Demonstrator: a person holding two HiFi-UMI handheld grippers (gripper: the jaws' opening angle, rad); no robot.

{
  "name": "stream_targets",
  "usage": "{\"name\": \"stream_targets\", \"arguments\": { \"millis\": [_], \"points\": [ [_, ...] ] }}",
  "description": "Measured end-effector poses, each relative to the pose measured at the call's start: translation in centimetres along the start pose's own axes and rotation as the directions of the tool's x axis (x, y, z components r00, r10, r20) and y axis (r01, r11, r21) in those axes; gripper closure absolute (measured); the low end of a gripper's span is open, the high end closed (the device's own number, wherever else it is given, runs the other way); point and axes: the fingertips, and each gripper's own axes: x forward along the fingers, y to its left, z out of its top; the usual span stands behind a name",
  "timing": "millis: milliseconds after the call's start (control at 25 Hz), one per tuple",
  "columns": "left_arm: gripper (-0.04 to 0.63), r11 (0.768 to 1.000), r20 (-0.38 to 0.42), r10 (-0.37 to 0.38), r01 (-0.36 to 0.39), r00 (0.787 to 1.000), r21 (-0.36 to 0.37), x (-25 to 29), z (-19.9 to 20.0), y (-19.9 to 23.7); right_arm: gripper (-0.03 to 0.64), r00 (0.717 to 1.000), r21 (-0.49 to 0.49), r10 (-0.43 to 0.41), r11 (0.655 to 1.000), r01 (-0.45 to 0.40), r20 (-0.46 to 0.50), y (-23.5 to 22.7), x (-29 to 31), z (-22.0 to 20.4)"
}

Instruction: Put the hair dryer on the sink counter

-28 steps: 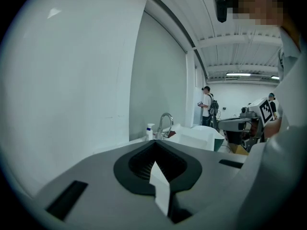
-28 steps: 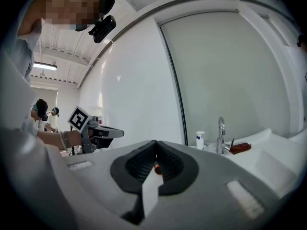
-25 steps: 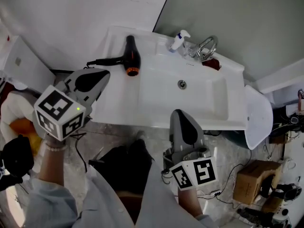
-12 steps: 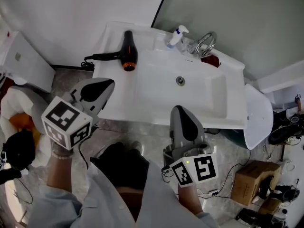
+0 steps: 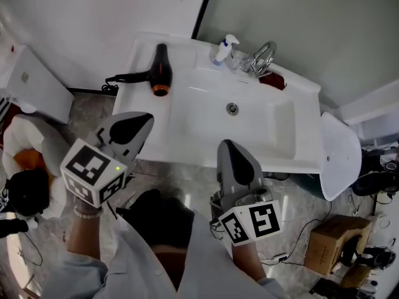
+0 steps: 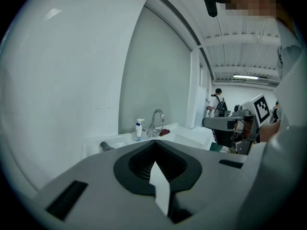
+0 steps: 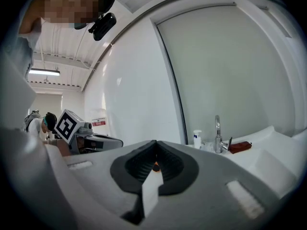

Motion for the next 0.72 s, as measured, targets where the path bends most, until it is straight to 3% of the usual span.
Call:
{"name": "stream_targets", "arguments": {
  "millis": [280,720],
  "points": [
    [0.591,0.998,0.010,0.032,-0.032,0.999,-0.049,0.2,0.1,-2.2,0.620,0.999,0.008,0.032,0.999,-0.032,0.003,-1.5,-1.3,0.0],
    [0.591,0.997,0.047,0.063,-0.061,0.997,-0.048,0.0,1.3,-5.9,0.620,0.998,0.015,0.069,0.998,-0.069,0.013,-2.9,-3.9,0.0]
  ]
}}
